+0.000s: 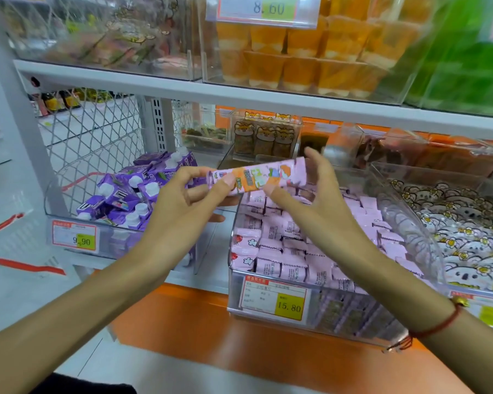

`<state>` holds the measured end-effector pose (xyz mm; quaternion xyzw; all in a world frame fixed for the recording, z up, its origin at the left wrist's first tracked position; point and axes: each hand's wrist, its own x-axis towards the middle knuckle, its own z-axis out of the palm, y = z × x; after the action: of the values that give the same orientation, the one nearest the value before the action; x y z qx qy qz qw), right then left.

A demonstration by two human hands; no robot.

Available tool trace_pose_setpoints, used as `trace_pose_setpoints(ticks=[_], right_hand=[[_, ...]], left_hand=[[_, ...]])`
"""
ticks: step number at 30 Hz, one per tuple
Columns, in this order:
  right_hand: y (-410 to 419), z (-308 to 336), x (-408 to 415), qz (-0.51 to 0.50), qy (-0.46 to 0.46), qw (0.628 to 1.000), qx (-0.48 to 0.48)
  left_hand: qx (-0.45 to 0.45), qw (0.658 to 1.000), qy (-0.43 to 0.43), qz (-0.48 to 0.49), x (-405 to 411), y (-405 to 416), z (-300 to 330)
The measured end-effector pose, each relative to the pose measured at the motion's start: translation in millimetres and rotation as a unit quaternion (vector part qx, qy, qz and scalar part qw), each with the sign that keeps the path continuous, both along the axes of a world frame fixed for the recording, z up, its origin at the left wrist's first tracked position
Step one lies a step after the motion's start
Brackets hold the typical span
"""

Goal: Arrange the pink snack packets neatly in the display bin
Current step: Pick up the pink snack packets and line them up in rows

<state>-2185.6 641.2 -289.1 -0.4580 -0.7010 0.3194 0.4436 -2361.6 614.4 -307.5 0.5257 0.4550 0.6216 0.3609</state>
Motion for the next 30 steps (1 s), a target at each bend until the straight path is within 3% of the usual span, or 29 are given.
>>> trace_pose_setpoints(ticks=[4,7,10,12,16,21,26,30], right_hand=[[5,-1,-4,0.07,0.19,0.974,-0.1],[8,-4,-4,0.078,0.24,0.965,-0.073],[17,-3,2,0.012,0.241,0.97,-0.023],[22,-5,5,-0.024,0.189,0.982,0.0],[24,-15,1,0.01,0.033,0.999,0.033],[20,-15,0,0.071,-0.174,0.968,0.167],[24,-29,3,0.097,-0.342,0.927,0.123],[28,-30,9,0.137,-0.369,0.917,0.07]], left_hand=[[0.023,0.999,0.019,-0.01,6,-2,-3],[0.032,0.994,0.102,0.014,1,0,-8],[0.004,0.986,0.168,0.012,-6,2,-14],[-0.023,0.982,0.188,-0.007,-7,2,-18],[-0.04,0.979,0.194,-0.057,-3,0,-19],[-0.02,0.976,0.202,-0.077,-1,-2,-18],[-0.007,0.968,0.236,-0.081,-4,-1,-19],[0.003,0.963,0.265,-0.052,-7,3,-22]])
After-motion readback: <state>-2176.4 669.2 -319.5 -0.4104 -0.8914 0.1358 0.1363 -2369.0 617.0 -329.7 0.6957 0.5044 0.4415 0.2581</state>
